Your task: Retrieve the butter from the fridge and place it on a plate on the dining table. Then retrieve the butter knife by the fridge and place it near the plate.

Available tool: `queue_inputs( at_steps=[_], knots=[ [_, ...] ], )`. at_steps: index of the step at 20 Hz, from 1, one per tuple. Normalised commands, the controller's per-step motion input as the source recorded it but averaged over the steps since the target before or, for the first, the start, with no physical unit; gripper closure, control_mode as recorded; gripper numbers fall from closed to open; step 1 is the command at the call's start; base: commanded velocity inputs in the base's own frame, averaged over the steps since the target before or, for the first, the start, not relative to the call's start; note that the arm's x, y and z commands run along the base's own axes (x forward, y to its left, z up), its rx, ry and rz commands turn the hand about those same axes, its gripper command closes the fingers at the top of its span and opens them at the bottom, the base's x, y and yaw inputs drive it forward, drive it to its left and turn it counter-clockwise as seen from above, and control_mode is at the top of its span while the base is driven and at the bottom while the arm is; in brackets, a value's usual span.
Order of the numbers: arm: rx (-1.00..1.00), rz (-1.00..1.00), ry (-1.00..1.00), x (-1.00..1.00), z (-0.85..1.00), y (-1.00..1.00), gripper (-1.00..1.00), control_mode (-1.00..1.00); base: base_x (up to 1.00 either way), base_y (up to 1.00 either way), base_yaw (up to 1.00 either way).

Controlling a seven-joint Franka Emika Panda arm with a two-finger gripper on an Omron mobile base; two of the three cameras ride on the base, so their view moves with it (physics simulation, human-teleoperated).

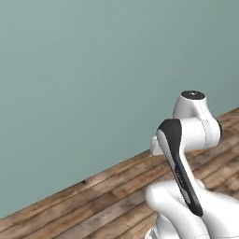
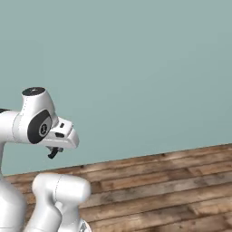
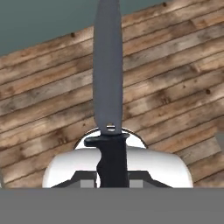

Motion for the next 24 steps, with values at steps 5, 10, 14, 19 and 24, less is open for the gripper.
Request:
queue_inputs(
  at_steps=[5, 10, 14, 19, 24],
  knots=[
    [0.00, 0.00, 0.00, 0.00, 0.00, 0.00, 1.00, 1.00, 0.54, 0.41, -0.76],
    [0.00, 0.00, 0.00, 0.00, 0.00, 0.00, 1.00, 1.00, 0.52, 0.32, -0.79],
    [0.00, 0.00, 0.00, 0.00, 0.00, 0.00, 1.00, 1.00, 0.55, 0.31, -0.80],
    [0.00, 0.00, 0.00, 0.00, 0.00, 0.00, 1.00, 1.00, 0.57, 0.55, -0.75],
    [0.00, 0.00, 0.00, 0.00, 0.00, 0.00, 1.00, 1.00, 0.84, 0.77, -0.62]
  ],
)
